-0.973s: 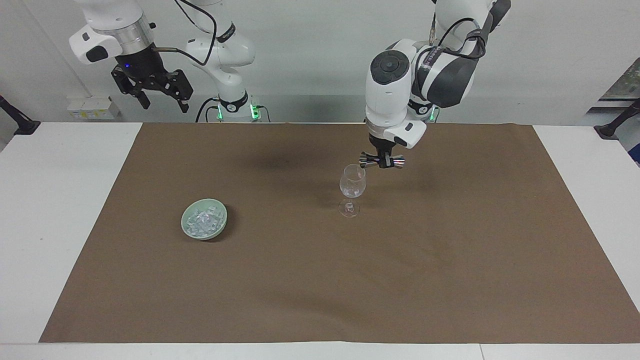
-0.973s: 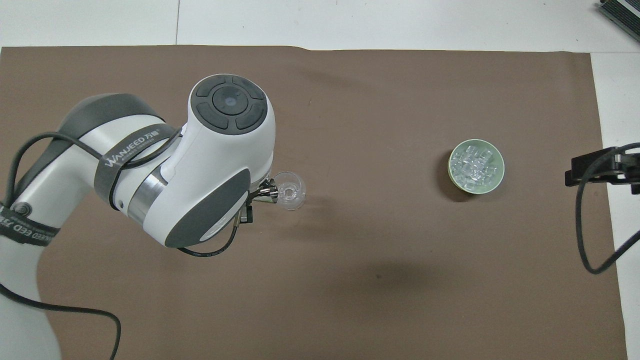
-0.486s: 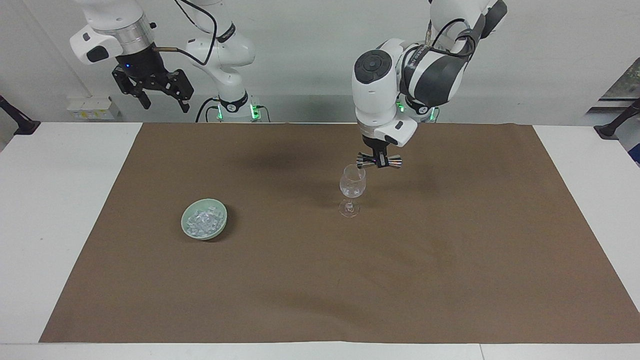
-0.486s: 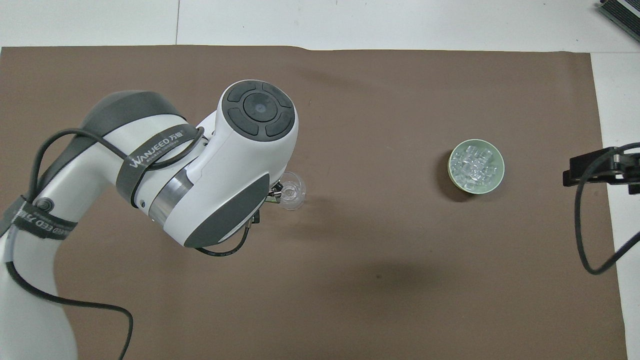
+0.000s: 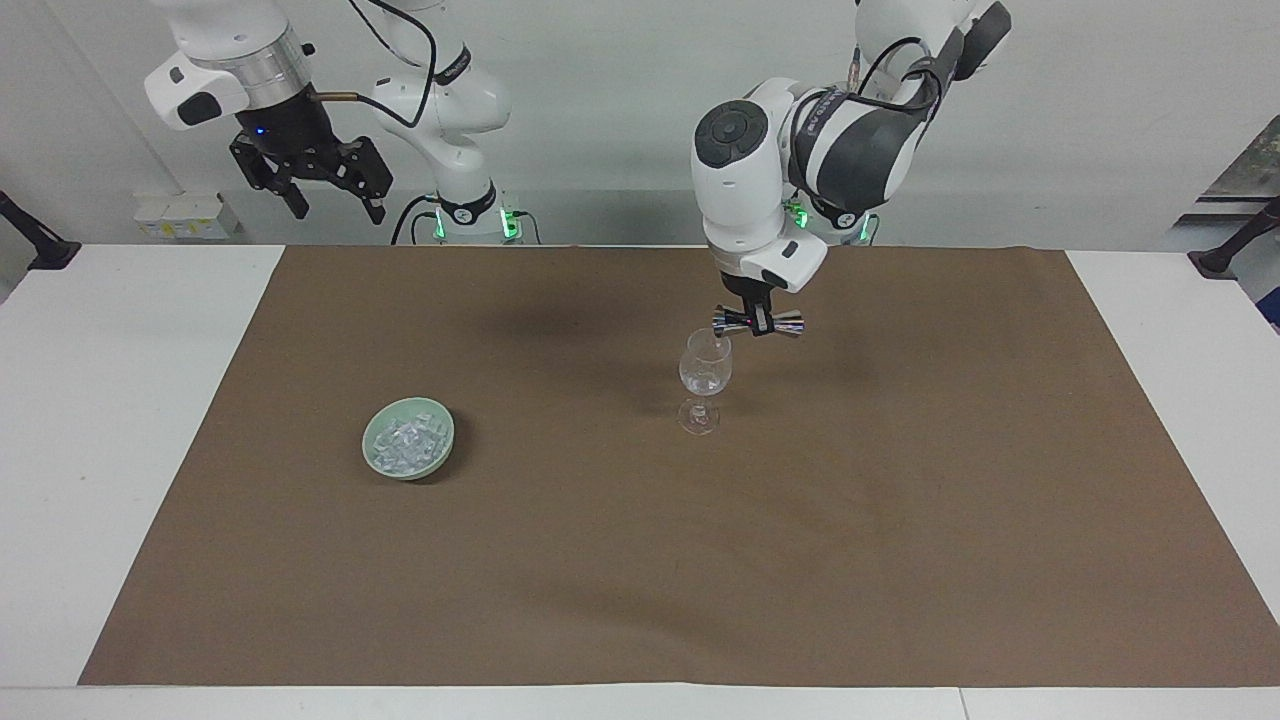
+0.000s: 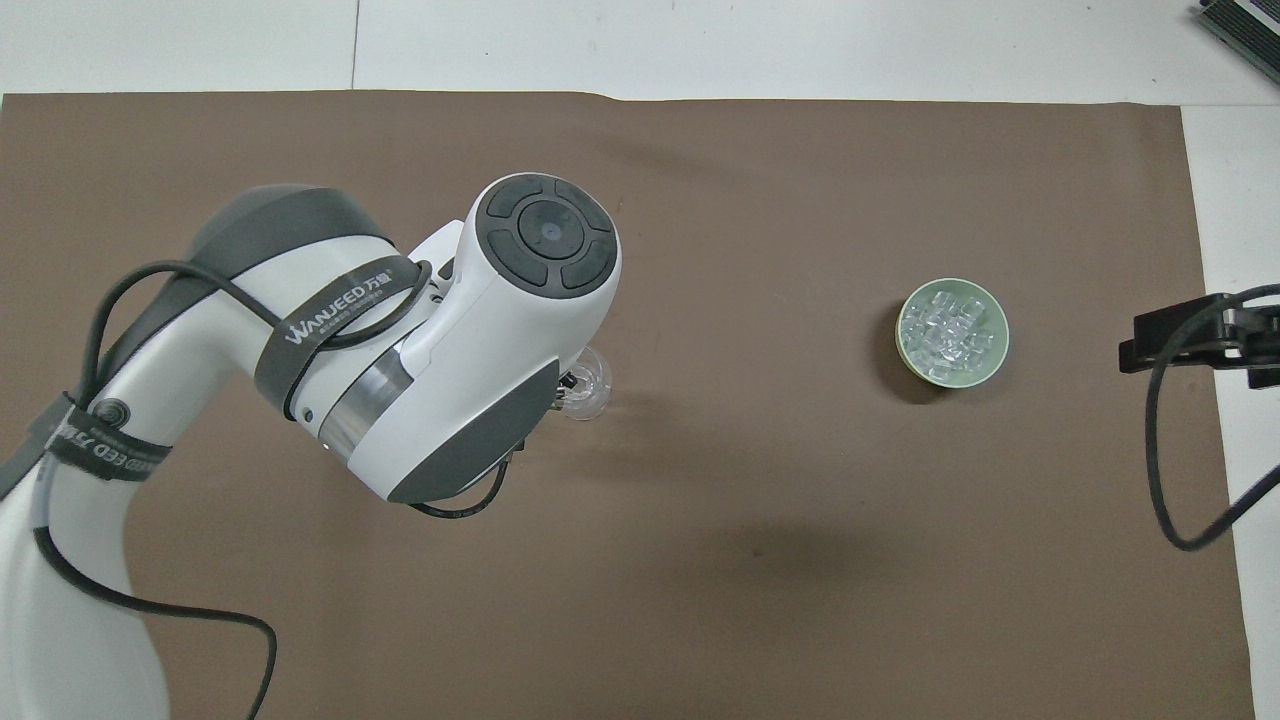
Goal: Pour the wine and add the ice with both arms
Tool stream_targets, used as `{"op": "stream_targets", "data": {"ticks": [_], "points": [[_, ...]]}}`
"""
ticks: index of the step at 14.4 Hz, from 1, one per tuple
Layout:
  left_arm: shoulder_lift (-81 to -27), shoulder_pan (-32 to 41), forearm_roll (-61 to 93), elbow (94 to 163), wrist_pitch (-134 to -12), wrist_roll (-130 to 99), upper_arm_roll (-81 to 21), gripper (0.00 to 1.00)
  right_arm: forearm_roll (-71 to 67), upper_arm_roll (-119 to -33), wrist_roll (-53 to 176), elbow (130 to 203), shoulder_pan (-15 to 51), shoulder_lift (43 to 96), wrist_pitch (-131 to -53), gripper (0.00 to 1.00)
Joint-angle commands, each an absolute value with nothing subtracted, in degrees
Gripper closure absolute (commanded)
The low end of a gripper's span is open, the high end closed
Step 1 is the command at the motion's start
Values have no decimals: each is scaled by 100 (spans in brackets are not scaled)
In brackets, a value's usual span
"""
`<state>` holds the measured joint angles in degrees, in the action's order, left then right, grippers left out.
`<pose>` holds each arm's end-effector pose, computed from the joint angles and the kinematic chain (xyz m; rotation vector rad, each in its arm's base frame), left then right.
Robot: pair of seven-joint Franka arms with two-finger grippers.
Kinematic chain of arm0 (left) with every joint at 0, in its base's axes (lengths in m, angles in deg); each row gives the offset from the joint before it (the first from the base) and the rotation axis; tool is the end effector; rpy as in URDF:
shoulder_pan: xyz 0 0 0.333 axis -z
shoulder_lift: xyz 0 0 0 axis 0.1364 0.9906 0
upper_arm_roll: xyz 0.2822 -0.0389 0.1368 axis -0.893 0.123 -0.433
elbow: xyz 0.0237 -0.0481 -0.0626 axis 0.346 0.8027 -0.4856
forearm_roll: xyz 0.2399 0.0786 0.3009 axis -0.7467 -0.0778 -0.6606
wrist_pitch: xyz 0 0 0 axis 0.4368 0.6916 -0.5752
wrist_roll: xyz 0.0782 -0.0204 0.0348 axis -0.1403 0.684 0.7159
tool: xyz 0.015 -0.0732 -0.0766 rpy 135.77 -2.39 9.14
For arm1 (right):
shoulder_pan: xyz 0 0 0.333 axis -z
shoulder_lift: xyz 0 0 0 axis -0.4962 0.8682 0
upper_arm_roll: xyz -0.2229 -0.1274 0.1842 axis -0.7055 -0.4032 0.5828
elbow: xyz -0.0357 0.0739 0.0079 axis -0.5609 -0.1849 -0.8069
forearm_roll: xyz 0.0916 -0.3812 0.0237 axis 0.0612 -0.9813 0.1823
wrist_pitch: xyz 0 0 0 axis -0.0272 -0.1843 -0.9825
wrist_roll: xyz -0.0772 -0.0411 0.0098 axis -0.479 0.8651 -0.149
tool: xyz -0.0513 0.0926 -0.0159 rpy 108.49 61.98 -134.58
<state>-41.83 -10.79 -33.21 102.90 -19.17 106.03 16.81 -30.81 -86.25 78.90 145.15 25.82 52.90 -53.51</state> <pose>0.5098 -0.3567 0.5031 -2.0432 -2.0533 -0.1755 0.5242 0.0118 0.6819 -3.1045 0.2158 0.0688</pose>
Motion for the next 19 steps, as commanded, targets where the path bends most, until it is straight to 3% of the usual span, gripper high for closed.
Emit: {"op": "stream_targets", "data": {"ticks": [1, 19], "points": [[-4052, -837, -3615, 10026, -1631, 10732, 1671, 100, -2921, -8596, 7700, 14628, 2676, 5206, -5433, 0], [-3938, -530, -4187, 9982, -1297, 10732, 1741, 100, -2921, -8605, 7701, 14628, 2676, 5206, -5460, 0]]}}
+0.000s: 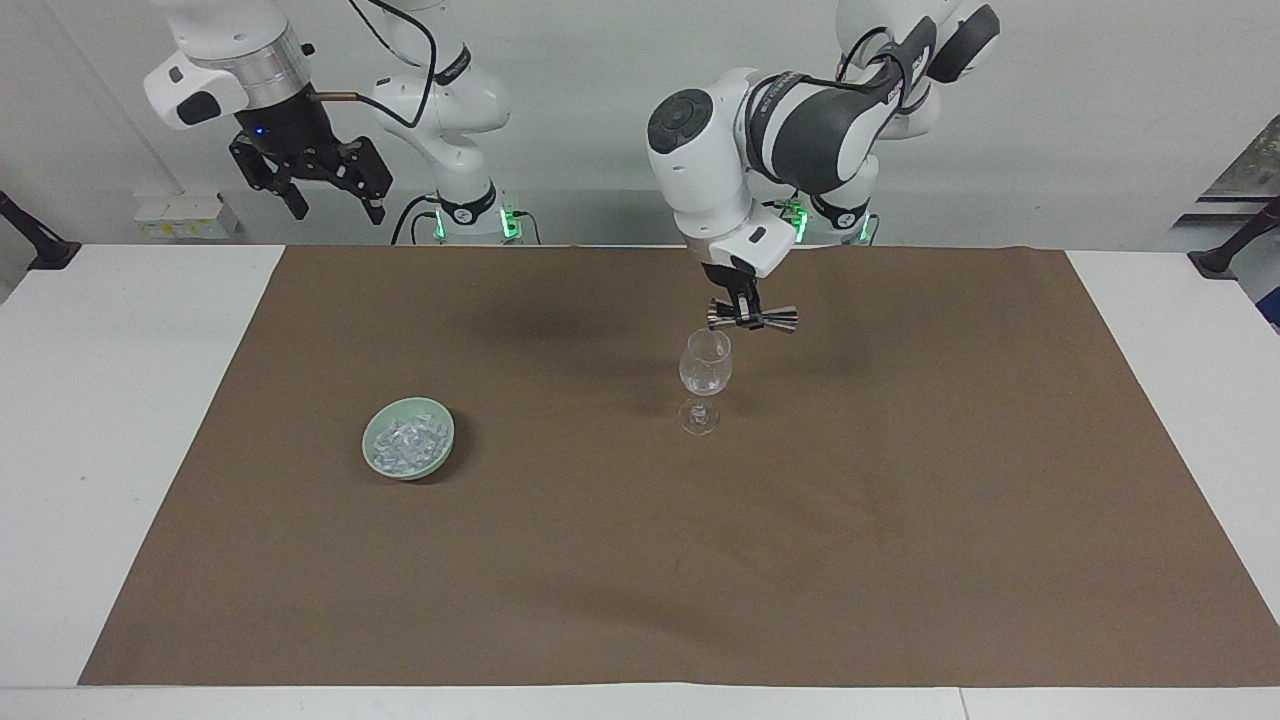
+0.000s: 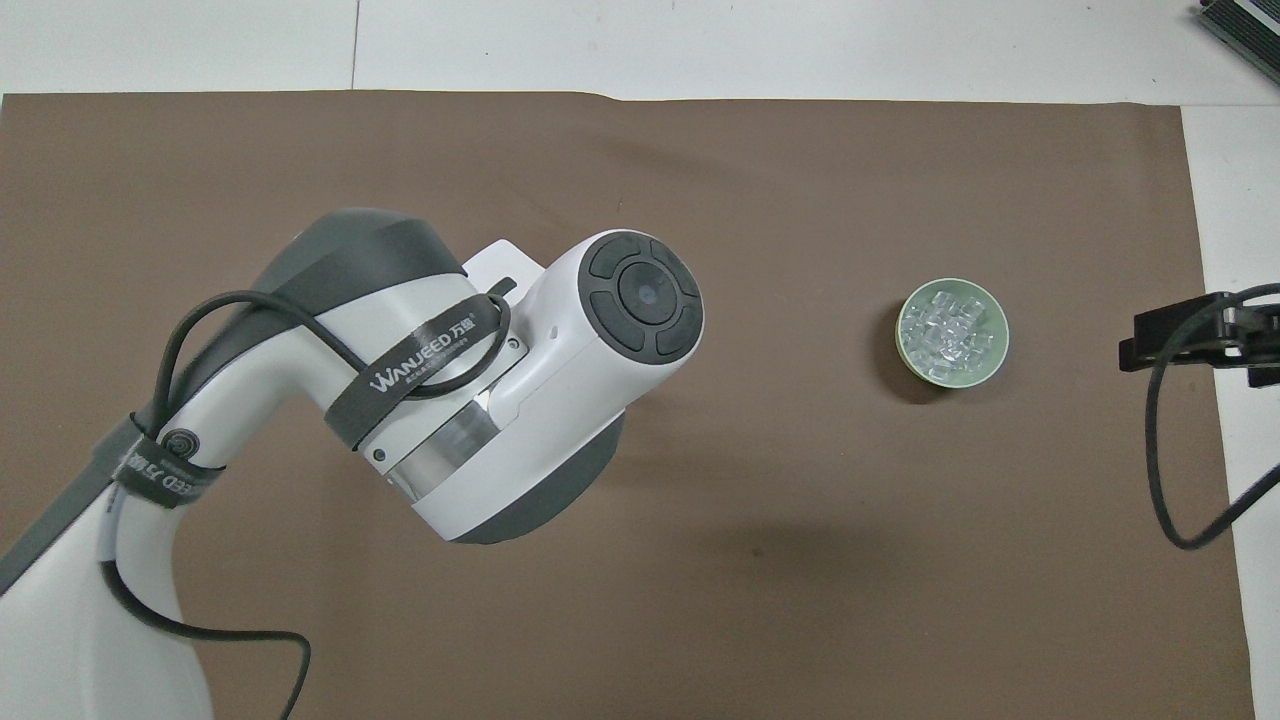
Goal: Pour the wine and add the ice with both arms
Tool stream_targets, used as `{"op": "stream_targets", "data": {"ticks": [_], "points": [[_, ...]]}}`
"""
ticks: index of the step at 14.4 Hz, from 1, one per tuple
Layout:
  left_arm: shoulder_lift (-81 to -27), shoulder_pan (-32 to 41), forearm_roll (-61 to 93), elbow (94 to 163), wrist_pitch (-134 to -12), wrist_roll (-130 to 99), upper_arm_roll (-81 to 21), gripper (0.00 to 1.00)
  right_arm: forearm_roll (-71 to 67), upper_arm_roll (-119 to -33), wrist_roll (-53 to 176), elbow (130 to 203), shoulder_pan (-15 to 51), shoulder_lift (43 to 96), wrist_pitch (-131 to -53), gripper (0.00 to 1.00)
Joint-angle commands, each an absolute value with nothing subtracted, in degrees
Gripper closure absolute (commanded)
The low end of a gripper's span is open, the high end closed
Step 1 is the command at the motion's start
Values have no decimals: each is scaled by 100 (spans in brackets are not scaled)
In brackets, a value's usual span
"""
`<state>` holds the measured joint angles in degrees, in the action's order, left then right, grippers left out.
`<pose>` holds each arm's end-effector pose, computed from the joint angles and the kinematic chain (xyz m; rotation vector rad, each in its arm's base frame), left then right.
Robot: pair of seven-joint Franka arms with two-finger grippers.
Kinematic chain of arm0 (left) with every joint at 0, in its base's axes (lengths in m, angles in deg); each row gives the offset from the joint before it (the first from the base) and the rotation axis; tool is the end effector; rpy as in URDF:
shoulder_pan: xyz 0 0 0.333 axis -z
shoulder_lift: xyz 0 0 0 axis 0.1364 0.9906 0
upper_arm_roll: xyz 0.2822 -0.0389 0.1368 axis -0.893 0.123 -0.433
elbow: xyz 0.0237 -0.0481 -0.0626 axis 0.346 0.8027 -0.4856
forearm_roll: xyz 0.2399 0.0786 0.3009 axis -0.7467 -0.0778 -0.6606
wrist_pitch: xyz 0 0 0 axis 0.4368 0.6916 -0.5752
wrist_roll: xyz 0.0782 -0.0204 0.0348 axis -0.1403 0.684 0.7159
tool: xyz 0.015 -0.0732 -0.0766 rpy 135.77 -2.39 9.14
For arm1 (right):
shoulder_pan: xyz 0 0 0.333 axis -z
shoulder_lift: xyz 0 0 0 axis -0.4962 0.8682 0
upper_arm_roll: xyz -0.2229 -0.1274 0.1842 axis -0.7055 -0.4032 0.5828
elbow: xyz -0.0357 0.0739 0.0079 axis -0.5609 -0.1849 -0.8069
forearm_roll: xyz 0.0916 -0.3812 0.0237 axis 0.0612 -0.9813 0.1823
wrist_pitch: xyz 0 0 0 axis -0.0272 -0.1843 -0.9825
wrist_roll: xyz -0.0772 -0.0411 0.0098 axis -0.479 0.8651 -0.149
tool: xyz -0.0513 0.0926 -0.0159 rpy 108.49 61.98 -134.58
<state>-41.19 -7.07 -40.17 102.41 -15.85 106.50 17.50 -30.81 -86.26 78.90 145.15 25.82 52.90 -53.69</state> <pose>0.4916 -0.3787 0.5021 -2.0665 -1.9512 -0.3517 0.5246 0.0117 0.6822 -3.1043 0.2161 0.0639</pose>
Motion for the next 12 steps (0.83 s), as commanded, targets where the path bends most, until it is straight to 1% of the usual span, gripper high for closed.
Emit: {"op": "stream_targets", "data": {"ticks": [1, 12], "points": [[-3938, -521, -4231, 9973, -1262, 10732, 1741, 100, -2921, -8605, 7709, 14628, 2676, 5206, -5460, 0], [-3859, -450, -4345, 9867, -1200, 10785, 1750, 100, -2921, -8605, 7771, 14619, 2676, 5206, -5460, 0]]}}
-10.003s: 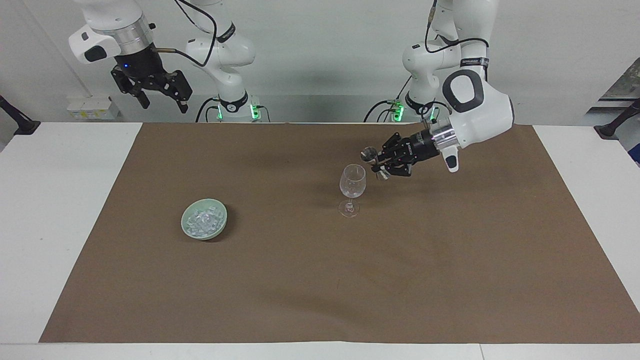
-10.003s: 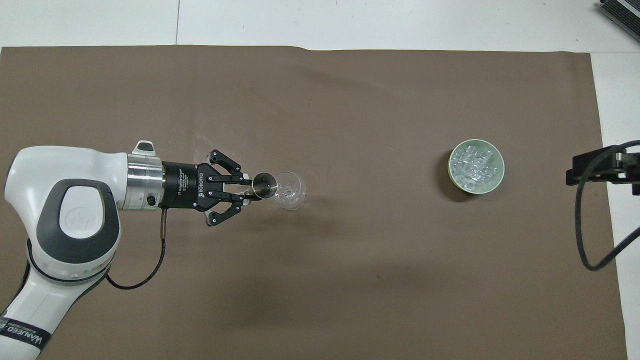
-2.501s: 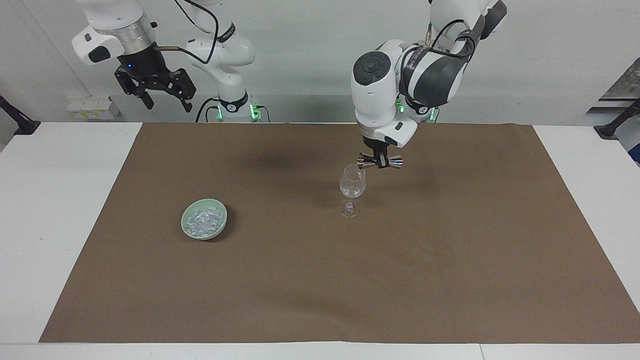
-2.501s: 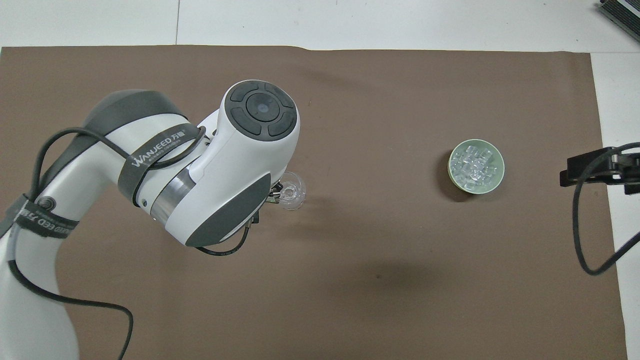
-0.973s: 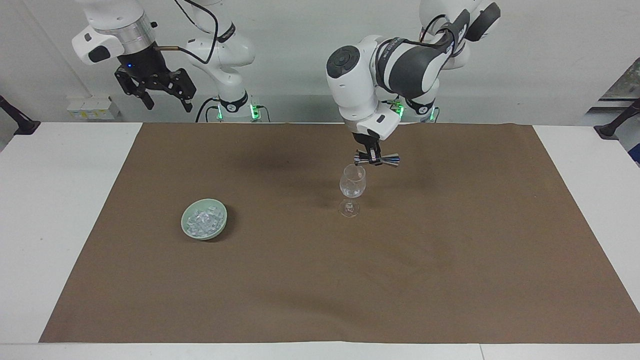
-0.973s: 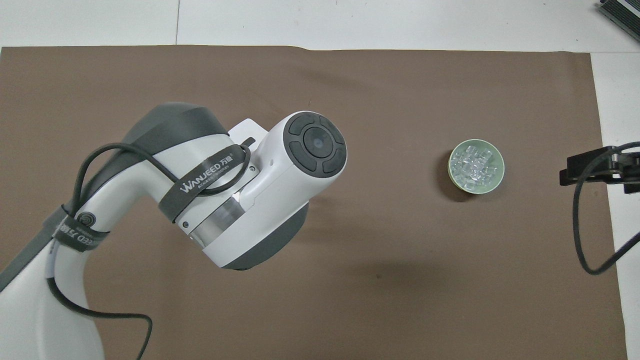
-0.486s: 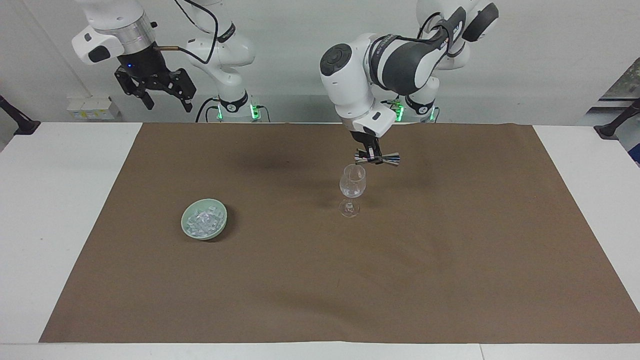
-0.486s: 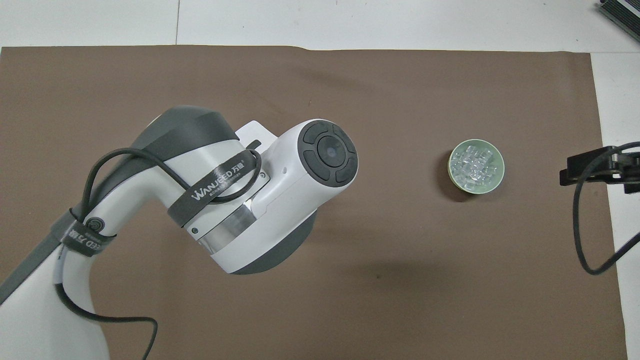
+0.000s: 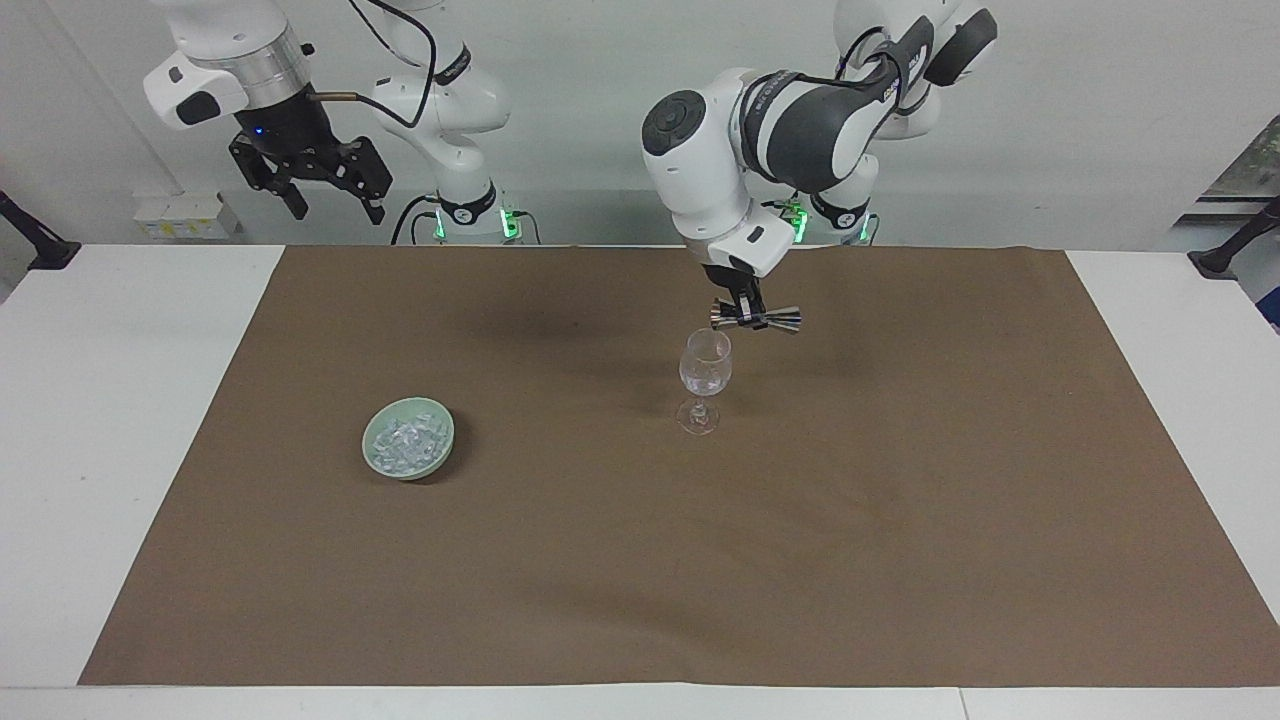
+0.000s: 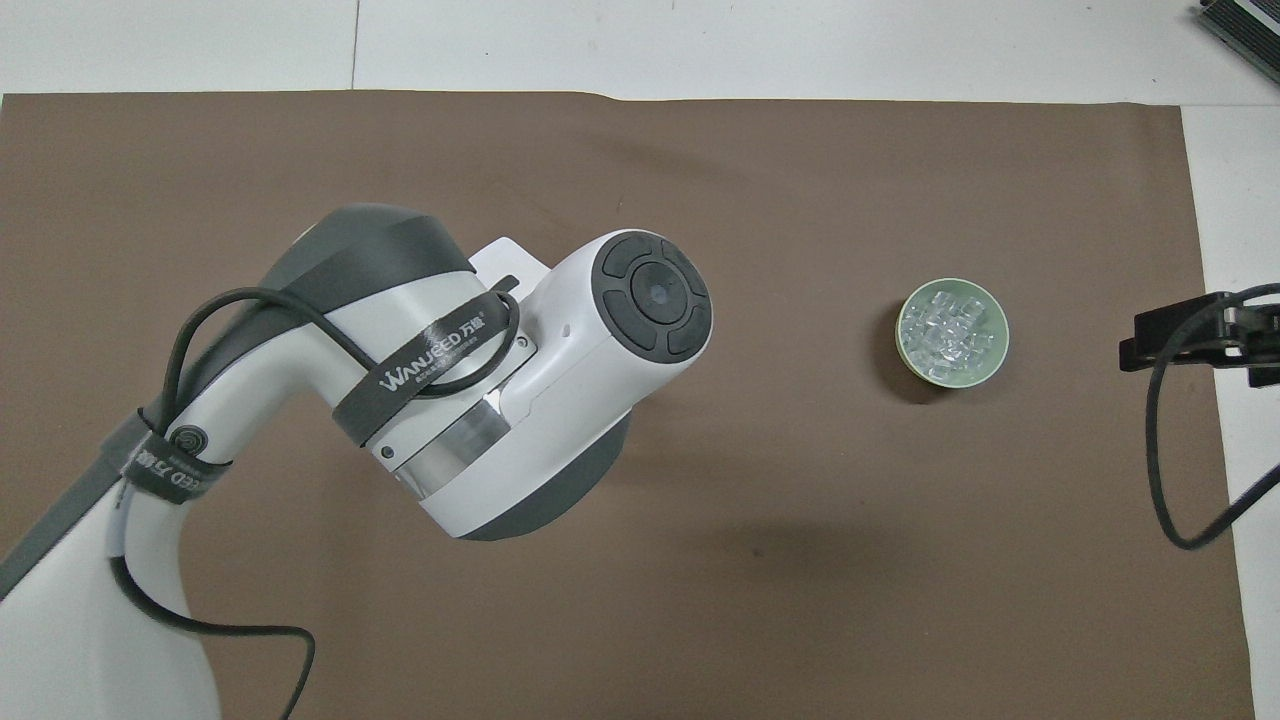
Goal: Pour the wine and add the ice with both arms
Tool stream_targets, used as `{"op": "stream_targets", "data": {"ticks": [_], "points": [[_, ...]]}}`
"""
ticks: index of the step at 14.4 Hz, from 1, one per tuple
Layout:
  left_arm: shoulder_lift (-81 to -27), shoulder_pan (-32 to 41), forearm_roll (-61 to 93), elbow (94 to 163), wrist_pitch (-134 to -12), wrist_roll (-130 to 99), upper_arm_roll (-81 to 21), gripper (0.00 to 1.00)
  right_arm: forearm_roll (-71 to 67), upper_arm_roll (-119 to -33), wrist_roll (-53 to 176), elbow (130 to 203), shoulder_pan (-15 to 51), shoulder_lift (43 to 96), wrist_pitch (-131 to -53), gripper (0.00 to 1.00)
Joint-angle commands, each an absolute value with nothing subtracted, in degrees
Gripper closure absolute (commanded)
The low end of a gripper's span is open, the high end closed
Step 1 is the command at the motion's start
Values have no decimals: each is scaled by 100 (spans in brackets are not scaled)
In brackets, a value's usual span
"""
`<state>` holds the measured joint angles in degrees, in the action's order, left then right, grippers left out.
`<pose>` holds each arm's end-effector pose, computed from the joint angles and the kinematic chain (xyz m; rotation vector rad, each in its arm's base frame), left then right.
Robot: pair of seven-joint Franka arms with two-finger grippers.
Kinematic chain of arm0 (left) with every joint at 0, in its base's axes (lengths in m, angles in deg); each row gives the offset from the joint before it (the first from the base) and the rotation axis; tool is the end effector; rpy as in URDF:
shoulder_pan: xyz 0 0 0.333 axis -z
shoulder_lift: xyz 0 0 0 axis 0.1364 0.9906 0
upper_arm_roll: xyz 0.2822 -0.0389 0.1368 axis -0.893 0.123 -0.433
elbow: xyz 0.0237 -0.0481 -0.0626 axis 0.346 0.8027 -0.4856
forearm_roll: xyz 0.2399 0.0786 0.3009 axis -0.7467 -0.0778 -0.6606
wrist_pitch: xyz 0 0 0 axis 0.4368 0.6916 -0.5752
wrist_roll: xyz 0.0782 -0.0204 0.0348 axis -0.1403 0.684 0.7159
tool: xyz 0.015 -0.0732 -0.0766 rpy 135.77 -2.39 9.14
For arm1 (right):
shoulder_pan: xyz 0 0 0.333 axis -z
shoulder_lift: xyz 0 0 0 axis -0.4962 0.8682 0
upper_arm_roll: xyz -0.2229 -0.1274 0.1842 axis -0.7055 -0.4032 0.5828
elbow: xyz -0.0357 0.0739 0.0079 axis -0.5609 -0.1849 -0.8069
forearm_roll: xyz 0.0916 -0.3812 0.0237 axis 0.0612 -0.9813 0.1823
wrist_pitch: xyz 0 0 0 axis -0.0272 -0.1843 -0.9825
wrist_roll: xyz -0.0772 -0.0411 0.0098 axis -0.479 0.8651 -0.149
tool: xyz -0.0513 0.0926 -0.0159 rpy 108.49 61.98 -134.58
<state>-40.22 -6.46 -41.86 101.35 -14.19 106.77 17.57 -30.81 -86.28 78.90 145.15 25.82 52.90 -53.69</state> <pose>0.4937 -0.3787 0.5011 -2.0490 -1.9376 -0.3788 0.5246 0.0115 0.6822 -3.1043 0.2167 0.0639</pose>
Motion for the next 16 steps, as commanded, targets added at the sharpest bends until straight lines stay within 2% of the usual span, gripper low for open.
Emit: {"op": "stream_targets", "data": {"ticks": [1, 13, 16], "points": [[-3859, -450, -4345, 9867, -1200, 10793, 1750, 100, -2921, -8605, 7771, 14619, 2676, 5206, -5460, 0], [-3912, -573, -4266, 9823, -1218, 10486, 1847, 100, -2921, -8596, 7762, 14619, 2676, 5215, -5512, 0], [-3929, -643, -3960, 9613, -1244, 10224, 1803, 100, -2938, -8596, 7780, 14619, 2676, 5215, -5591, 0]]}}
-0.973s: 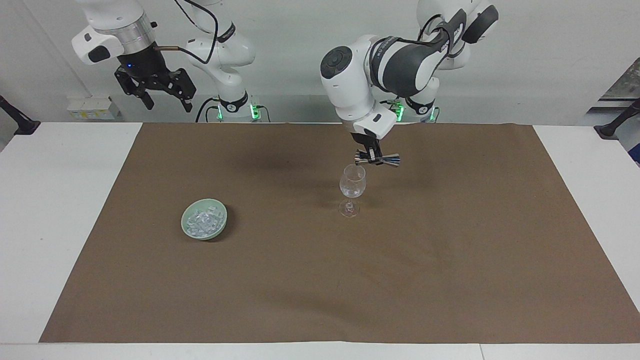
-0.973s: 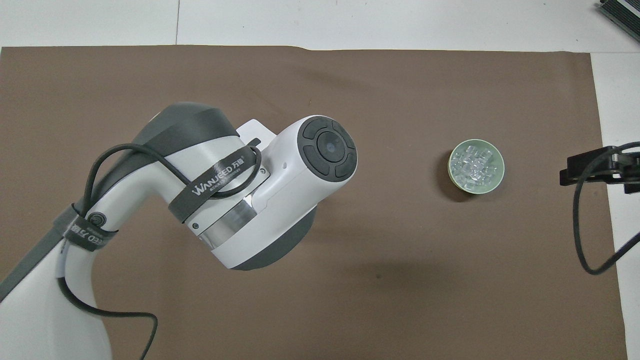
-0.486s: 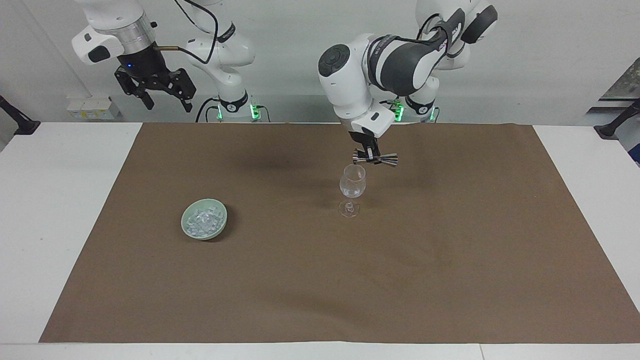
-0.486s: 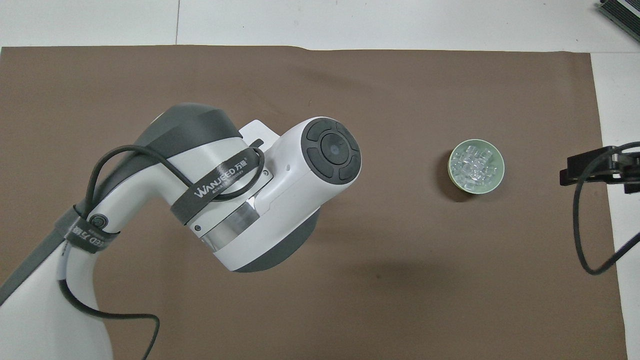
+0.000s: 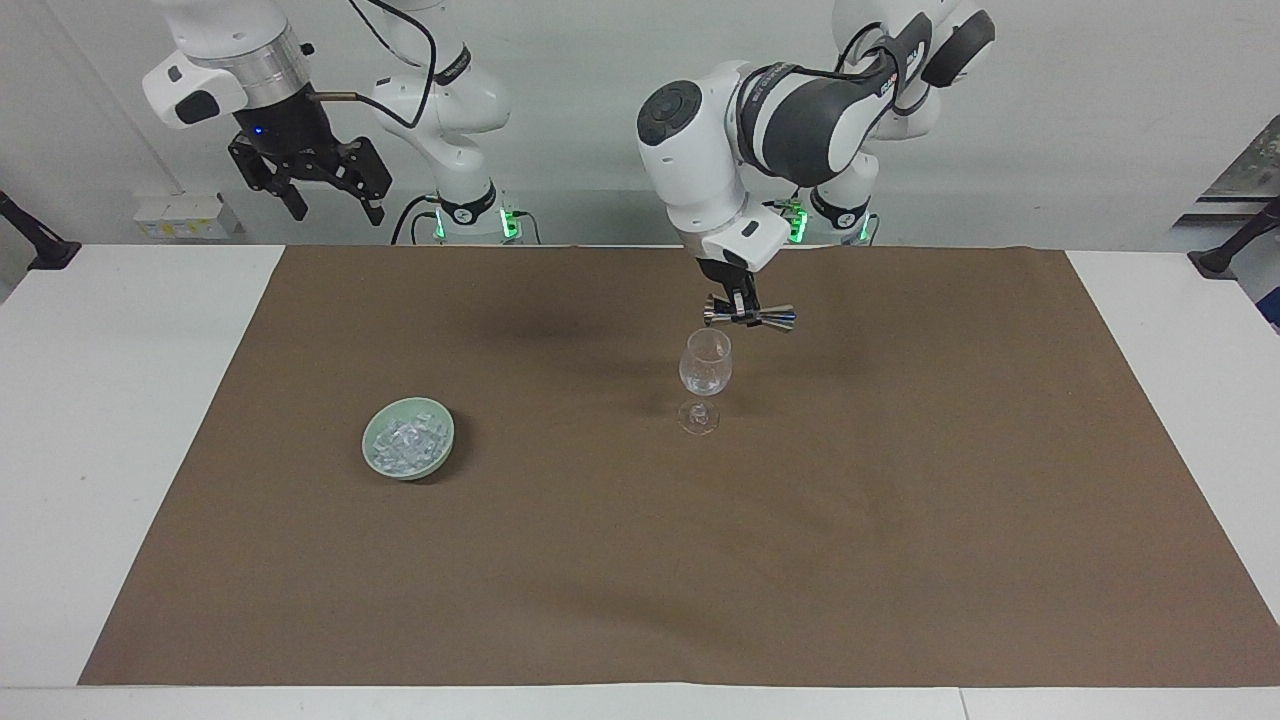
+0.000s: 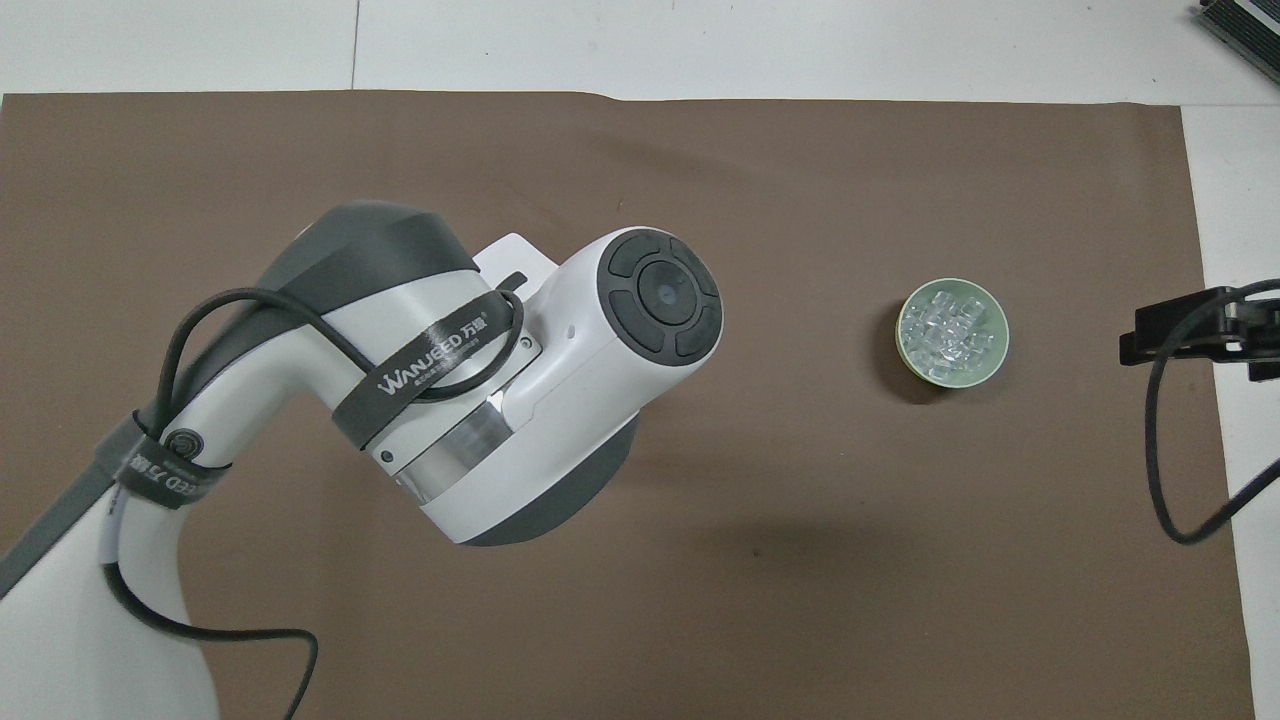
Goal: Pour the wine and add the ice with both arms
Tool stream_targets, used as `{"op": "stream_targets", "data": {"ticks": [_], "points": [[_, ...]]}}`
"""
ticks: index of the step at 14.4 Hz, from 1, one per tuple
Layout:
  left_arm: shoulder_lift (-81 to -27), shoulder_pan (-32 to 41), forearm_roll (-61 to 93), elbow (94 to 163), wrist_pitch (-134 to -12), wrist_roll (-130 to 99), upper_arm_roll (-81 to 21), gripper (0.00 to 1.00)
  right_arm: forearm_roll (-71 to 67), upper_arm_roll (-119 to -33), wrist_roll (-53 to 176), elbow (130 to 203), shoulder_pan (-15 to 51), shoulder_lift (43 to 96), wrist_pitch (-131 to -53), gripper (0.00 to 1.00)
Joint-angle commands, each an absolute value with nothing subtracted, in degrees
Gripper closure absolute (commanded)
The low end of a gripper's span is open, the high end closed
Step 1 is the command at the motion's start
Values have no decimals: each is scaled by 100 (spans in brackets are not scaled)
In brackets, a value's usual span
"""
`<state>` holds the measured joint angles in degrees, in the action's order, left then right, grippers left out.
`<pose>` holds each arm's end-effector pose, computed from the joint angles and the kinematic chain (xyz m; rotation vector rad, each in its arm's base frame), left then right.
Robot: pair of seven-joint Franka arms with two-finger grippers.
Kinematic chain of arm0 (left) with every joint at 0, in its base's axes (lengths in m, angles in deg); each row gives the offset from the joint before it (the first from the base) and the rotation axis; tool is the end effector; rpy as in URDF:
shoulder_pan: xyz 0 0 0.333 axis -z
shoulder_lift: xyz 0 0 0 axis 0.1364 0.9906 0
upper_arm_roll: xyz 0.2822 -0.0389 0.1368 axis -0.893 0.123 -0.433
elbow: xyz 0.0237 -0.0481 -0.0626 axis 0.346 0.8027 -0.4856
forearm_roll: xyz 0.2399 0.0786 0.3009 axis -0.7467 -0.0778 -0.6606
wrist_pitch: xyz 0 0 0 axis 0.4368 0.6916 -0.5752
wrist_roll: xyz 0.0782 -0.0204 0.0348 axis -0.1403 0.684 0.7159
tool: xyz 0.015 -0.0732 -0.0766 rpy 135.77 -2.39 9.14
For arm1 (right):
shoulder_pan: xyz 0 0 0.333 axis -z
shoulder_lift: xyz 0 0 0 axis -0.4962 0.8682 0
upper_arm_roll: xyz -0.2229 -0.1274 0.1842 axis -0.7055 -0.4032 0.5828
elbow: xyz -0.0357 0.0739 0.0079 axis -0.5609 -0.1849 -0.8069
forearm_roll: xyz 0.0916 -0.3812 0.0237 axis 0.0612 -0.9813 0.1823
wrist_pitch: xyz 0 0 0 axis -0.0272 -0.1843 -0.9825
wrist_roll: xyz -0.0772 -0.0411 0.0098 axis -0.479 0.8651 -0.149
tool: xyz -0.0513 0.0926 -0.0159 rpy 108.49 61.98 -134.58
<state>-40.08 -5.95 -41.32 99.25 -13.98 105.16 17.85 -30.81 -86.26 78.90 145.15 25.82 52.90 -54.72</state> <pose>0.4936 -0.3840 0.5156 -2.0957 -1.9307 -0.3565 0.5265 0.0117 0.6837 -3.1031 0.2165 0.0360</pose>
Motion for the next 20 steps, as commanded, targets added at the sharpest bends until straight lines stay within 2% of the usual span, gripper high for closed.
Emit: {"op": "stream_targets", "data": {"ticks": [1, 5, 11, 16, 20], "points": [[-3947, -652, -3854, 9604, -1253, 10100, 1759, 100, -2964, -8596, 7780, 14619, 2676, 5215, -5591, 0], [-3947, -828, -3441, 9438, -1271, 9504, 1680, 100, -3026, -8605, 7780, 14619, 2685, 5215, -5600, 0], [-4061, -898, -2300, 9112, -1271, 8519, 863, 100, -3079, -8614, 7788, 14628, 2703, 5224, -5714, 0], [-4420, -925, -947, 9041, -1279, 7342, -269, 100, -3140, -8614, 7771, 14645, 2694, 5224, -5802, 0], [-4465, -942, -207, 9041, -1262, 6489, -1017, 100, -3140, -8614, 7727, 14689, 2694, 5215, -5916, 0]]}}
